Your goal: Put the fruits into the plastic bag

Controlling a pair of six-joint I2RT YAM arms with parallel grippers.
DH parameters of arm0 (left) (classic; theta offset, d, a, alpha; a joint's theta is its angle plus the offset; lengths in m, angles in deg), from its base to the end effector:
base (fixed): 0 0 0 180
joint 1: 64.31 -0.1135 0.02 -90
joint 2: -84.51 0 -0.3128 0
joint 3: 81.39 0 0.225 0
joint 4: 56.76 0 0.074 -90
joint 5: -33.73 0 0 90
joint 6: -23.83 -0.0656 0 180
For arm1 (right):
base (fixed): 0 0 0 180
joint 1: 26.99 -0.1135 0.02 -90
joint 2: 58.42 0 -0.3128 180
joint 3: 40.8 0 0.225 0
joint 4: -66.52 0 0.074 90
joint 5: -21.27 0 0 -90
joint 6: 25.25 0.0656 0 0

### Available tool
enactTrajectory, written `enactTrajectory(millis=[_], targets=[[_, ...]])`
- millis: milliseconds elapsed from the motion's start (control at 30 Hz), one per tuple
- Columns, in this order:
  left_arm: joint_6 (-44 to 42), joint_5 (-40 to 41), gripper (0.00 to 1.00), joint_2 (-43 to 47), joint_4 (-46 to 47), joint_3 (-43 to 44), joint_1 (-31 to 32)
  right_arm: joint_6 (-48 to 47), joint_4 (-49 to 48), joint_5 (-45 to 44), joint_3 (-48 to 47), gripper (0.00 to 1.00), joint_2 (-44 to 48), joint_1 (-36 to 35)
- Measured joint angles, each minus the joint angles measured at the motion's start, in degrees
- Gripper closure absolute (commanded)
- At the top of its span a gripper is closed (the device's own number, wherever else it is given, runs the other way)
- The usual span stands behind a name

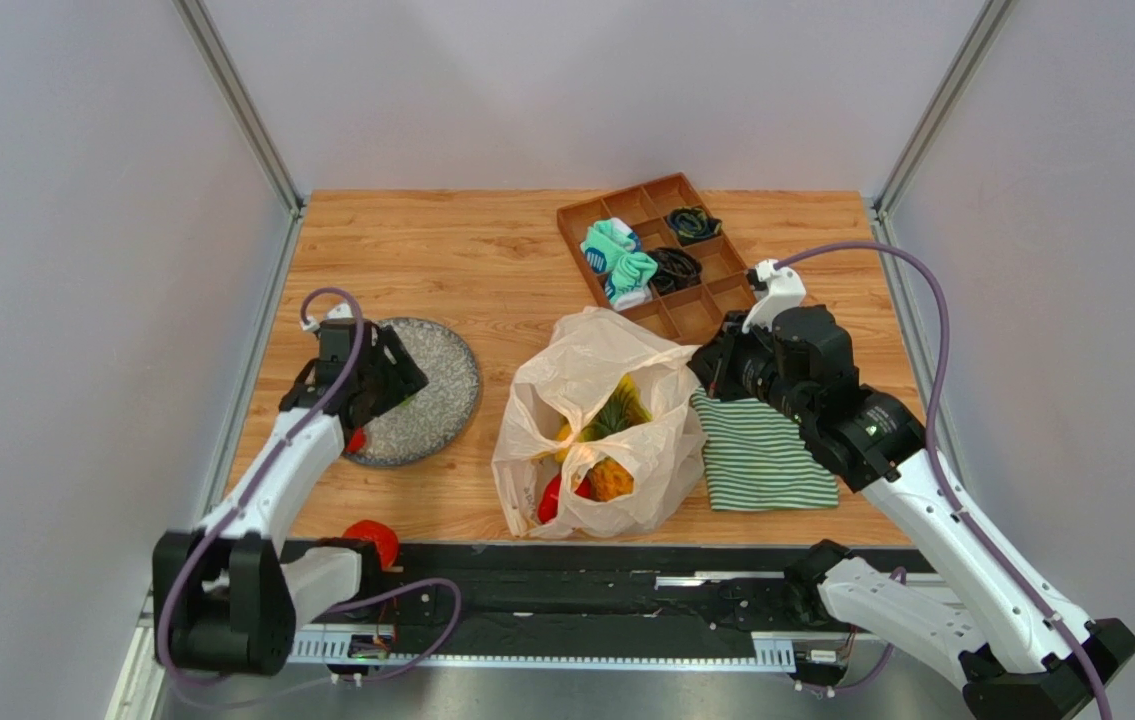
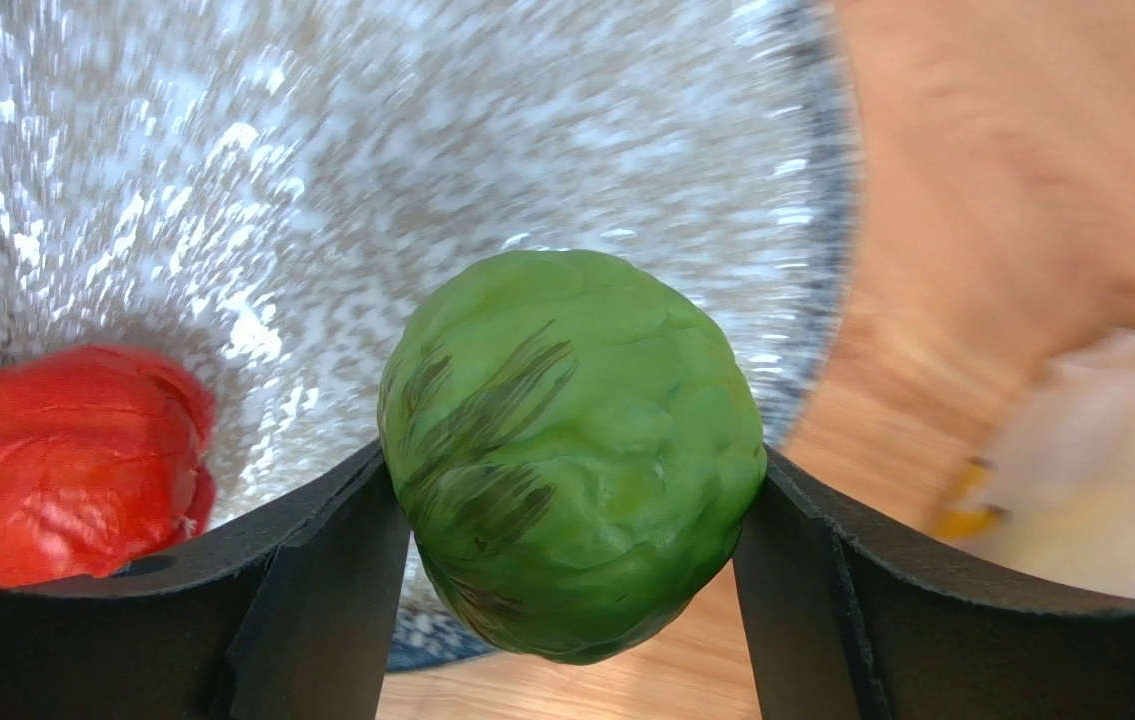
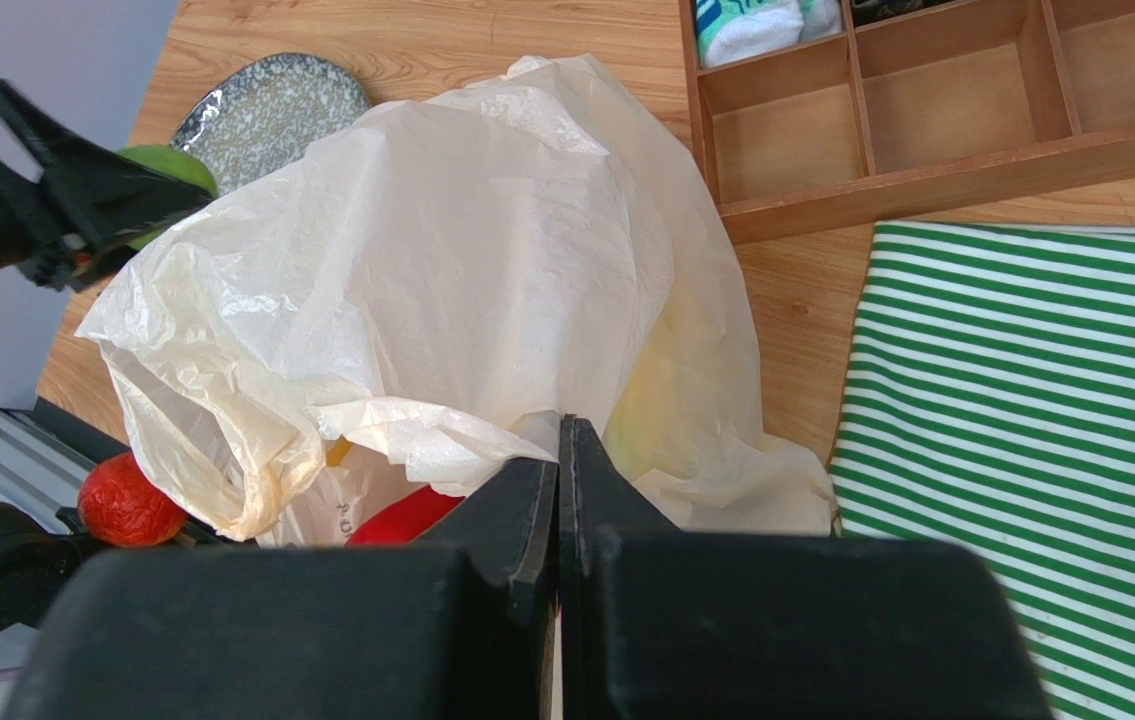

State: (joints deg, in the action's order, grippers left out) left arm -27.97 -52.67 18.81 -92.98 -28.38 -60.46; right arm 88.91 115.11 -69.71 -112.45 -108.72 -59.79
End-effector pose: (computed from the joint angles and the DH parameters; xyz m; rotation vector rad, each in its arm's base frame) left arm 0.2023 -0.0095 0.2440 -0.7475 2.3213 -0.2564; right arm 0.1299 0.0824 0.3722 -0.1473 2.0951 0.5951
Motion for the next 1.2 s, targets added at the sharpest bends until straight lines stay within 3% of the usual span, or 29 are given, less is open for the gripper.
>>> enactTrajectory(millis=[100,233,400,633,733,1033,1200], targets=[[-0.31,-1.97,0.59,10.99,0.39,0.09,2.89,0.00,-0.04,0.00,0.00,1.00,0.00,0.00],[-2.86,-4.31,0.59,23.19,1.38,2.86,12.87,0.00,-0.20,0.00,0.00,1.00,-0.09,0.00],[-5.40,-9.88,0.60,26.84,7.15,8.28,26.18,0.02,-0.48,0.00,0.00,1.00,-0.28,0.00],[-6.82,-12.31,0.60,14.78,14.69,13.20,45.77,0.28,-0.85,0.02,0.00,1.00,-0.28,0.00],[-8.41,-12.09,0.60,6.86,15.96,15.34,50.93,0.46,-0.83,0.02,0.00,1.00,-0.28,0.00],[-8.81,-13.00,0.60,-5.18,19.69,17.03,53.09,0.44,-0.79,0.02,0.00,1.00,-0.13,0.00],[-8.57,-11.78,0.53,-7.78,20.20,18.38,53.13,0.44,-0.81,0.02,0.00,1.00,-0.15,0.00]])
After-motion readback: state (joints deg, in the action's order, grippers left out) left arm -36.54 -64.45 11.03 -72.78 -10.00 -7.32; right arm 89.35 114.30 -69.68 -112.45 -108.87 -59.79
